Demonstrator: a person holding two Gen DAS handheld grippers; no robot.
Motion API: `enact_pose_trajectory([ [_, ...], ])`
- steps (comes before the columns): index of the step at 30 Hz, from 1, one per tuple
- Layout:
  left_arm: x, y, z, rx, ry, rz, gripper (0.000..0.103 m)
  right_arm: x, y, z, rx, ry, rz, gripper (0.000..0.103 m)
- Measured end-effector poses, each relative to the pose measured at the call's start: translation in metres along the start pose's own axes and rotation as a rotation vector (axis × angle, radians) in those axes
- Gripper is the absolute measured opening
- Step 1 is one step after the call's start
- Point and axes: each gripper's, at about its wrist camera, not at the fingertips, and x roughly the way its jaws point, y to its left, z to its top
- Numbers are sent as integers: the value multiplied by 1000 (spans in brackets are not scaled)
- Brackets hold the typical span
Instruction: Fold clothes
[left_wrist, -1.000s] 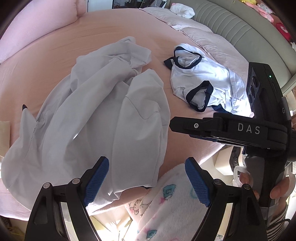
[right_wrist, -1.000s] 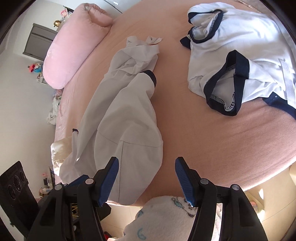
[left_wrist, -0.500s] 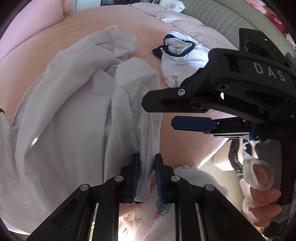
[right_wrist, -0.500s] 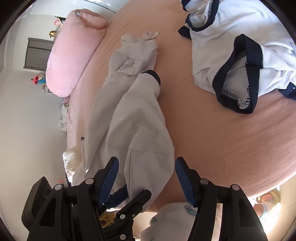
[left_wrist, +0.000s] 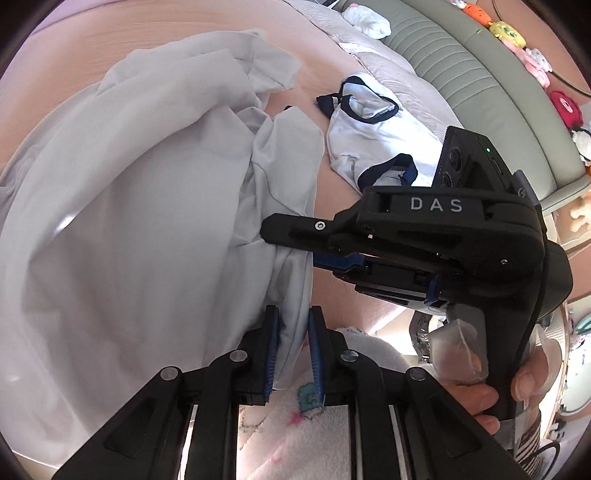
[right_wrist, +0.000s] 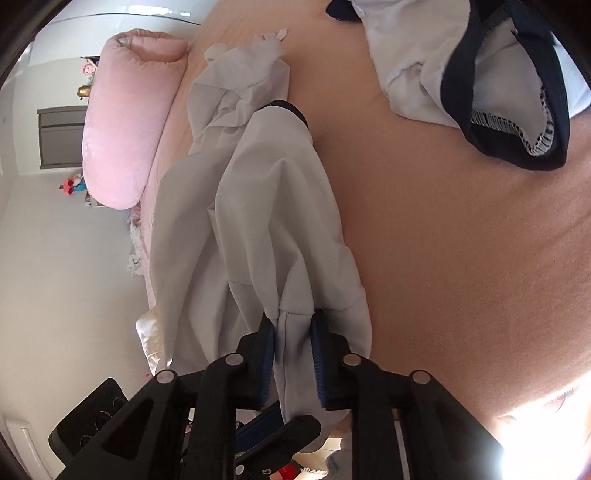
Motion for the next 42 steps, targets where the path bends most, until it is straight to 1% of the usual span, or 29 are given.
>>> enact_pose_trajectory([
  [2,0,1,-2,-4,2,-8,14,-1,-3,-2,12,-10,21,8],
  [7,-7,-1,-1,-8,-11,-34,14,-16,3,-6,-2,-38,95,6],
  [9,-8,-6,1,4,3,-37,14,-22,6,-7,-4,-50,129,6],
  [10,-8,-9,2,17,22,-28,14,-25,9,-7,-14,-57,144,5],
  [12,-8,-17,5,39,56,-1,18,-32,15,-7,-37,-71,159,5],
  [13,-9,-20,5,49,59,23,23,-36,17,-8,-44,-80,159,5],
  [15,-13,-27,5,78,38,48,32,-44,20,-11,-56,-93,165,5],
  [17,-17,-34,5,107,13,69,36,-53,21,-13,-65,-97,178,5],
  [20,-19,-46,6,150,-7,109,37,-63,20,-17,-77,-112,186,5],
  [22,-18,-55,5,199,-22,139,37,-69,13,-16,-49,-119,182,6],
  [24,-14,-64,5,261,-49,153,37,-70,8,-16,-35,-116,193,6],
  [26,-5,-69,5,301,-48,159,37,-69,4,-17,-21,-108,188,6],
  [29,6,-72,5,321,-32,160,19,-73,-6,-21,-13,-107,173,5],
  [31,7,-68,4,302,-33,137,16,-74,-13,-24,-10,-105,157,5],
  [33,5,-61,4,257,-29,83,15,-75,-20,-25,0,-100,147,5],
  [34,4,-56,4,232,-27,49,15,-84,-30,-22,7,-94,146,5],
  [36,1,-49,4,182,-24,11,15,-86,-38,-21,33,-88,147,6],
  [38,-3,-45,5,154,-33,-6,15,-83,-41,-20,39,-73,160,6],
  [42,-4,-45,5,147,-36,-13,14,-80,-35,-17,14,-60,100,6],
])
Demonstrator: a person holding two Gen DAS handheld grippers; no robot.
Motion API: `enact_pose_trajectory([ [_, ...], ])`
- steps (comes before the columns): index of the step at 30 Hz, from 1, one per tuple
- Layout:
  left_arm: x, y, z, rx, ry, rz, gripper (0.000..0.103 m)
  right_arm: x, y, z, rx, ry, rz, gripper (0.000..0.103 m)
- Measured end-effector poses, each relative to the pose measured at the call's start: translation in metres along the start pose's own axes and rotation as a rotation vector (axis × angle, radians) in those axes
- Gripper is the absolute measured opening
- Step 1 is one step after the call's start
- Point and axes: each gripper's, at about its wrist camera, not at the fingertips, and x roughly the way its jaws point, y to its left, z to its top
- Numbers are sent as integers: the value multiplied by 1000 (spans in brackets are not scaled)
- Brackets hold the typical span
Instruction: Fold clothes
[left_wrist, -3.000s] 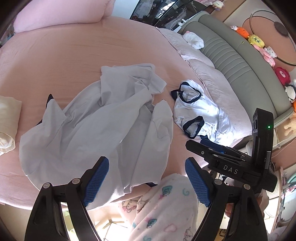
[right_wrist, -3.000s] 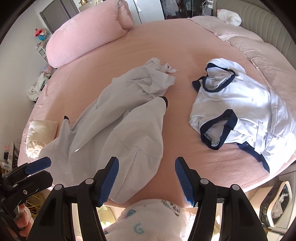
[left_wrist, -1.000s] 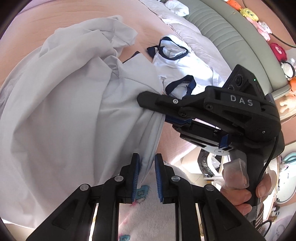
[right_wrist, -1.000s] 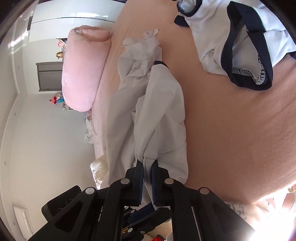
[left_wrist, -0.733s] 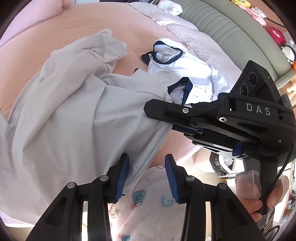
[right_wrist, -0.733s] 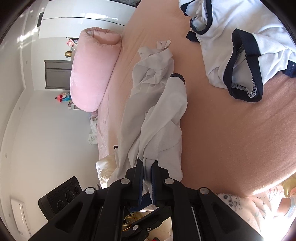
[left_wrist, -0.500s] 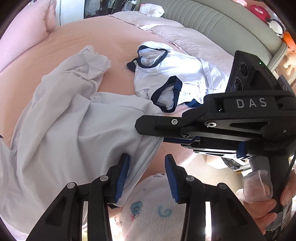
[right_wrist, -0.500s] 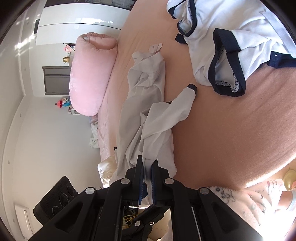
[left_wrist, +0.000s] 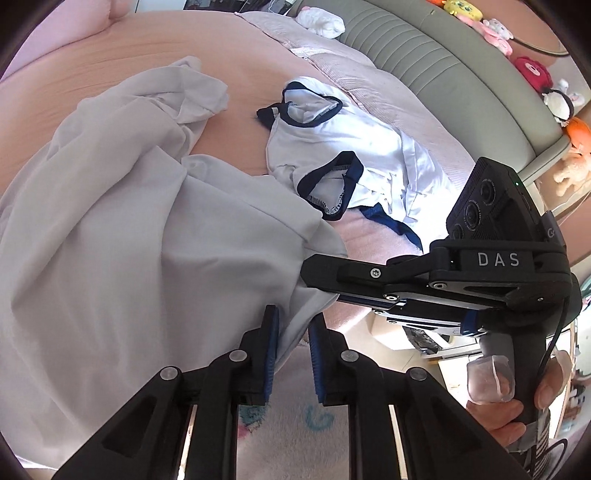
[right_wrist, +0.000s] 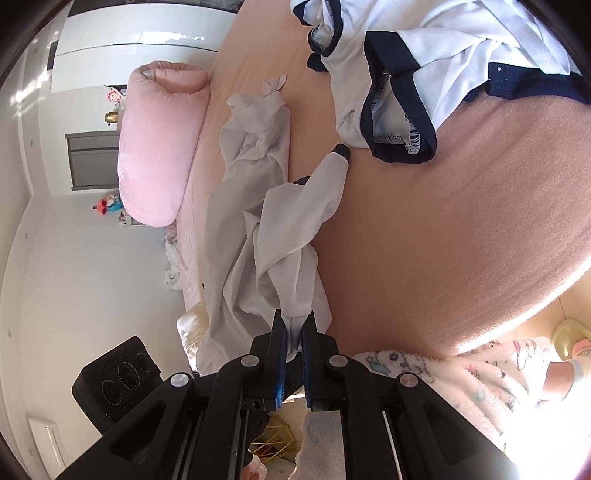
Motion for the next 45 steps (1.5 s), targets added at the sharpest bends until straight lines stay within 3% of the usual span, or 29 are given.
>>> enact_pose_trajectory([
  [1,0,0,0,-3,1,-7,14,1,0,2,5,5,-13,7],
  [2,0,0,0,-6,2,-15,14,3,1,4,11,10,-26,17],
  [3,0,0,0,-8,3,-20,14,4,0,7,18,18,-41,40],
  [5,0,3,0,-18,5,-34,14,4,-3,13,22,13,-61,58],
  [12,0,17,0,-91,17,-94,14,-1,-7,30,57,-13,14,58],
  [24,-2,20,-2,-100,32,-109,14,47,-2,46,50,27,-50,58],
  [26,-4,21,-2,-101,33,-104,14,54,0,47,39,22,-52,52],
  [27,-4,22,-2,-102,32,-100,14,57,2,46,35,20,-63,29],
  [29,-6,23,-2,-103,30,-86,14,60,4,44,26,19,-87,5],
  [34,-8,24,-1,-105,41,-25,14,52,15,34,-18,-32,-85,5],
  [37,-5,18,2,-87,93,88,18,42,29,29,-84,-82,-80,4],
  [41,-10,2,4,-19,88,228,58,33,38,29,-108,-121,-88,4],
  [43,-16,-7,5,17,69,271,62,26,43,27,-128,-154,-117,3],
  [45,-20,-16,7,45,53,266,62,13,46,27,-175,-192,-159,3],
])
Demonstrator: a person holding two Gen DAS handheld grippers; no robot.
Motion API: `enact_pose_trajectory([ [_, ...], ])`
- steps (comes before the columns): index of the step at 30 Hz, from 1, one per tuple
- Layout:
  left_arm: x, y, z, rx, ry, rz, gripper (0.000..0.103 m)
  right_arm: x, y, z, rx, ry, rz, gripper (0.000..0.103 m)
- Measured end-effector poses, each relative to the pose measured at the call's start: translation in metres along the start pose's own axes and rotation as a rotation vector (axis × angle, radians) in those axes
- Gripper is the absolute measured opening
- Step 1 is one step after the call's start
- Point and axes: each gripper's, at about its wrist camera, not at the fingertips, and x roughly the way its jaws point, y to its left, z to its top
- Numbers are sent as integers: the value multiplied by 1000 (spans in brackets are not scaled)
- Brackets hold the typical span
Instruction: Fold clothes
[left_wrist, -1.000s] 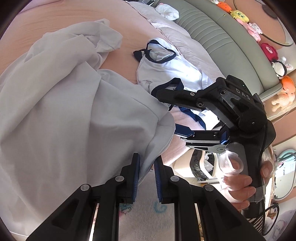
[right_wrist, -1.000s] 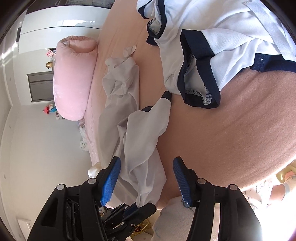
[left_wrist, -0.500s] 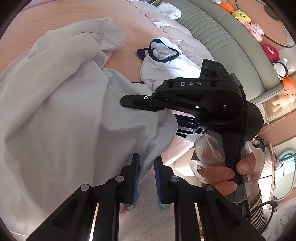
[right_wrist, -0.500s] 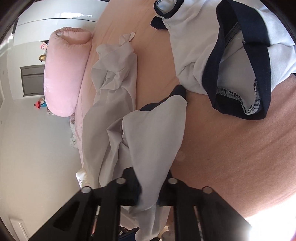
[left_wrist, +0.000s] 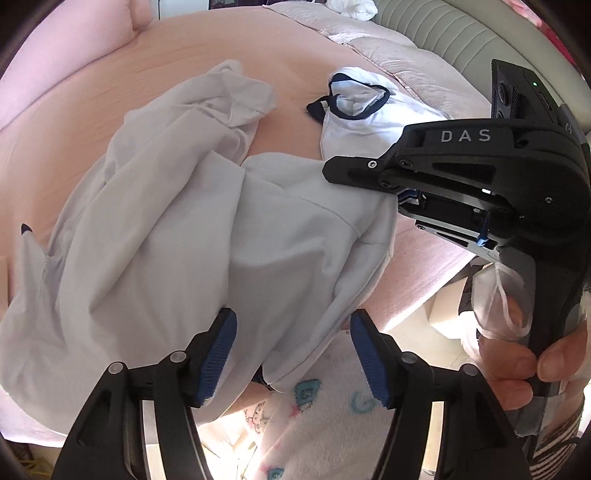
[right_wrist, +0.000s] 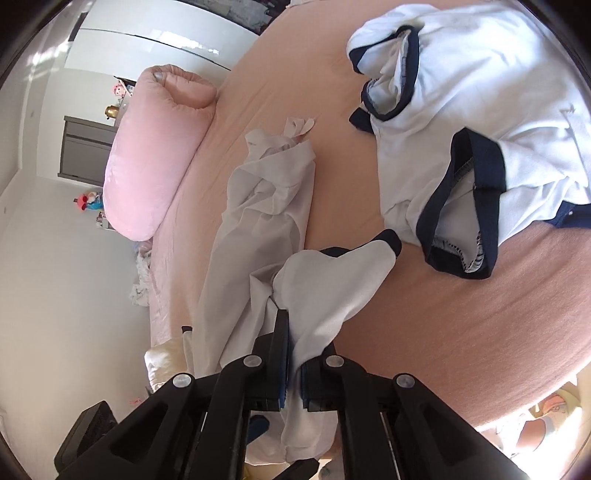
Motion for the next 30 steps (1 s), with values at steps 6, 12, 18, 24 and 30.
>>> enact_pose_trajectory([
  [6,7,-21,12,51,-25,7,62,-23,-4,10,-39,-19,19,3],
  [12,33,-40,22,151,-54,185,62,-18,-15,12,-34,18,22,3],
  [18,49,-40,28,169,-57,201,62,-15,-28,14,15,49,56,3],
  [24,61,-37,32,138,-1,125,63,-6,-41,17,70,82,101,3],
  [30,70,-34,41,134,-14,158,63,-5,-51,21,142,106,180,3],
])
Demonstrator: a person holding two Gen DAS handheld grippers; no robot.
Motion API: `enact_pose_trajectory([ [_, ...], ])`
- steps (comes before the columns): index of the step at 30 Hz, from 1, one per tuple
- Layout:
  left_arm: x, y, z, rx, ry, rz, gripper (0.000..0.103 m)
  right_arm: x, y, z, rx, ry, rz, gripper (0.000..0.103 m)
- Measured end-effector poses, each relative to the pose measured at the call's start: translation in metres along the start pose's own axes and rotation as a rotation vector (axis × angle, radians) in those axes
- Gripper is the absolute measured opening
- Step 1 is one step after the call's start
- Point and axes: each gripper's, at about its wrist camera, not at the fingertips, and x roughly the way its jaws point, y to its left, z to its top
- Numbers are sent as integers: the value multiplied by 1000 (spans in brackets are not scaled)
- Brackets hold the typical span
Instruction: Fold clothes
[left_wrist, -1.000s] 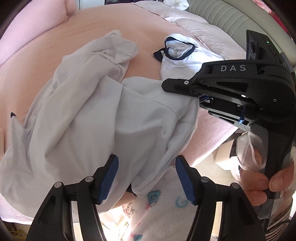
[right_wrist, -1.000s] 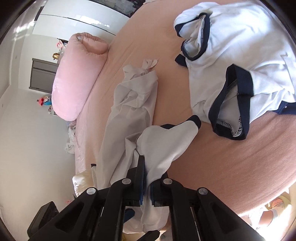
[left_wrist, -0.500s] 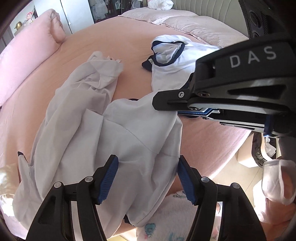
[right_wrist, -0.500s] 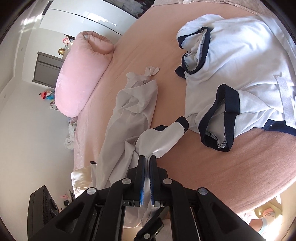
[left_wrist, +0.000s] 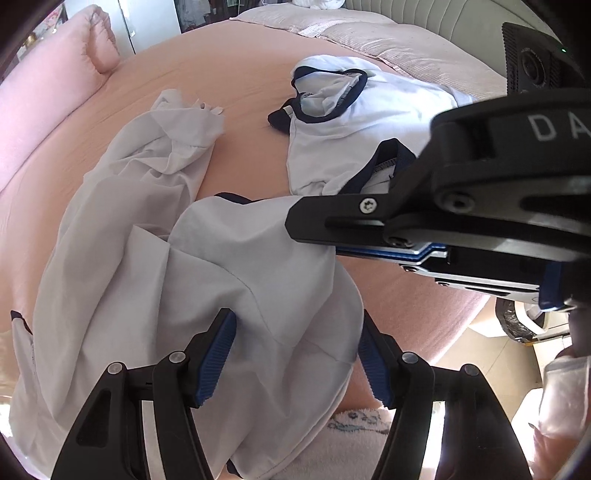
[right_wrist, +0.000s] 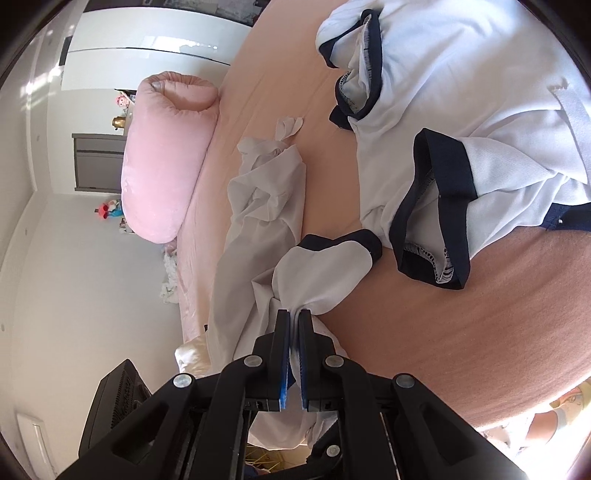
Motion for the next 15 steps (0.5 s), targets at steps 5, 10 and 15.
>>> enact_pose_trajectory([
  [5,7,13,-1,-22,-4,-10,35,-1,3,2,-8,7,4,3],
  [10,1,33,-5,-85,-12,-77,21,3,-4,1,57,30,13,4],
  [15,-5,45,-8,-112,-9,-101,21,11,-30,-6,215,30,66,55],
])
